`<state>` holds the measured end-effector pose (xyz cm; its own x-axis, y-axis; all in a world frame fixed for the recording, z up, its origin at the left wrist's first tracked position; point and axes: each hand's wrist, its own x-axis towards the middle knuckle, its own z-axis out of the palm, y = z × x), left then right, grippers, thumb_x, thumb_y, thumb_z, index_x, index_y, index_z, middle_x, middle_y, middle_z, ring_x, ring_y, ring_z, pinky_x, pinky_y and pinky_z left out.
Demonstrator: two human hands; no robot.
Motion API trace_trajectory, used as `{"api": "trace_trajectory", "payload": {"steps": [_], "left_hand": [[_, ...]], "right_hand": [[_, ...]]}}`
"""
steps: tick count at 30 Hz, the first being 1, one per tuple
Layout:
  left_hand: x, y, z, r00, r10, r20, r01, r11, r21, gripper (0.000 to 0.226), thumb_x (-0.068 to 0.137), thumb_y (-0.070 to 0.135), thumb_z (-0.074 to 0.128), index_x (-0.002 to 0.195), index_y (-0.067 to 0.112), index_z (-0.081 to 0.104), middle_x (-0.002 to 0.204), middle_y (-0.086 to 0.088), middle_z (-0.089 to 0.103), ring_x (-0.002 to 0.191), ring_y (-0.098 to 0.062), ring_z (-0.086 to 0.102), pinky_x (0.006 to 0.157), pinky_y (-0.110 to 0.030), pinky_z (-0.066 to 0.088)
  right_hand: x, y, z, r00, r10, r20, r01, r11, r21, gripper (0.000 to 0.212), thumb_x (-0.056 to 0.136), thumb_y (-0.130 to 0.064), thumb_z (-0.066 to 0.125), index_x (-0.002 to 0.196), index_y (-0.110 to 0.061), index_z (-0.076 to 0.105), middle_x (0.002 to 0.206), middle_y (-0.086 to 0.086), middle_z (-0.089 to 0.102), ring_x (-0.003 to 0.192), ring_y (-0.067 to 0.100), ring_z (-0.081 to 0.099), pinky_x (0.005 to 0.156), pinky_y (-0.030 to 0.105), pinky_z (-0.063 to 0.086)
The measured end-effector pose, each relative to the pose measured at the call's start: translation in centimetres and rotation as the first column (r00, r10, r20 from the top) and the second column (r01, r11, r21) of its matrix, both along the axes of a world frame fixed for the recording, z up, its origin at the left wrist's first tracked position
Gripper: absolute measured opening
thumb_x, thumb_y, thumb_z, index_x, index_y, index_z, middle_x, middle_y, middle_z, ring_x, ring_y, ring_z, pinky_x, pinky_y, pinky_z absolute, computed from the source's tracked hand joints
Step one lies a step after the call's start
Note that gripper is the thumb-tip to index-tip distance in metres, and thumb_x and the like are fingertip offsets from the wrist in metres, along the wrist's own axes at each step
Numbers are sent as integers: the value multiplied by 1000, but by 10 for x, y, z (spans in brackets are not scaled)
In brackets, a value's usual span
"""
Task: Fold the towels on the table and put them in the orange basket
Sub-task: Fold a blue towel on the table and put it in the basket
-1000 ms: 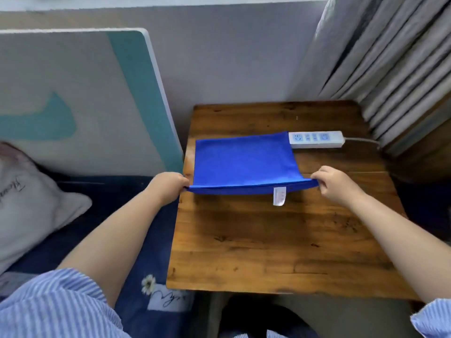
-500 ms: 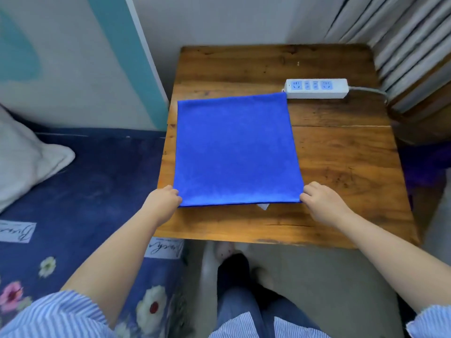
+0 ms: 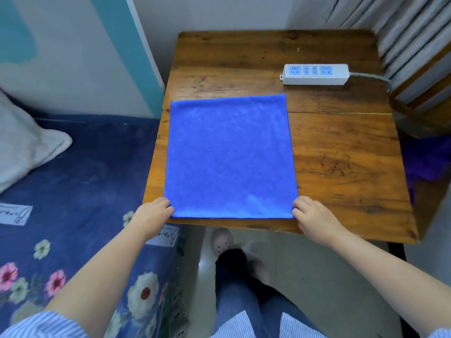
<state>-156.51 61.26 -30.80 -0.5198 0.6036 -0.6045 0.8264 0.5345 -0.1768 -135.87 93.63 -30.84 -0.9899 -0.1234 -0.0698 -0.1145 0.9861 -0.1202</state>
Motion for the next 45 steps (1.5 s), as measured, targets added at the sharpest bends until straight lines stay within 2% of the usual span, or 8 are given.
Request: {"api": "trace_trajectory", "payload": {"steps": [12,16,22,27,32,36,40,45], "left_hand": [[3,14,-5,997,76,26,-74,996,-45,27,90,21,39,108,11,57,116,-4,50,109,-20,47,79,-29,43],[-11,44,-9,974,225,-8,-214,938,274,23,92,15,38,99,2,56,110,-11,54,105,-27,50,69,-32,39],[-14,97,-44,933,346,103,-355,832,426,51,98,31,34,142,6,27,154,-11,16,144,-24,11,112,-35,20],[-39,98,-59,930,354,102,-364,839,405,57,98,35,32,147,9,17,157,-11,7,145,-25,2,115,-37,8],[-76,102,-58,937,327,127,-349,836,424,57,98,34,34,146,8,18,157,-11,7,145,-25,2,115,-39,6],[-109,119,-56,941,317,119,-336,831,443,57,98,32,33,146,6,17,156,-12,8,145,-26,2,115,-41,7],[-140,141,-62,942,321,96,-328,823,464,56,99,32,31,147,7,15,157,-9,7,145,-24,0,116,-40,6],[-165,170,-71,945,318,82,-312,793,522,53,98,33,31,147,14,19,157,-4,9,145,-20,3,116,-42,4]], "right_hand": [[-6,-4,-12,992,-64,-110,64,998,-2,24,53,-14,78,45,-9,56,54,4,58,52,21,60,61,26,45],[-51,-14,-9,974,-158,-162,152,987,-54,16,61,-3,75,56,-1,60,64,14,63,59,30,64,60,32,51],[-93,-75,-30,975,-209,73,203,976,75,47,60,-31,81,101,-11,71,115,13,67,104,31,64,77,56,51],[-86,-86,-49,949,-247,196,222,965,139,52,78,-40,35,115,-18,65,130,9,53,114,28,59,83,55,49],[-100,-81,-43,934,-267,238,247,963,110,53,79,-42,38,117,-15,63,130,11,55,115,31,57,86,59,45],[-142,-60,-42,911,-361,202,366,931,14,53,80,-28,58,125,-2,53,136,22,47,124,43,45,98,65,30],[-207,-33,-53,868,-439,233,454,891,-13,56,96,-31,37,145,-12,18,156,8,5,144,26,1,114,46,-6],[-277,-22,-62,873,-437,215,443,896,23,55,98,-33,28,147,-16,11,157,3,2,145,20,-2,114,44,-7]]}}
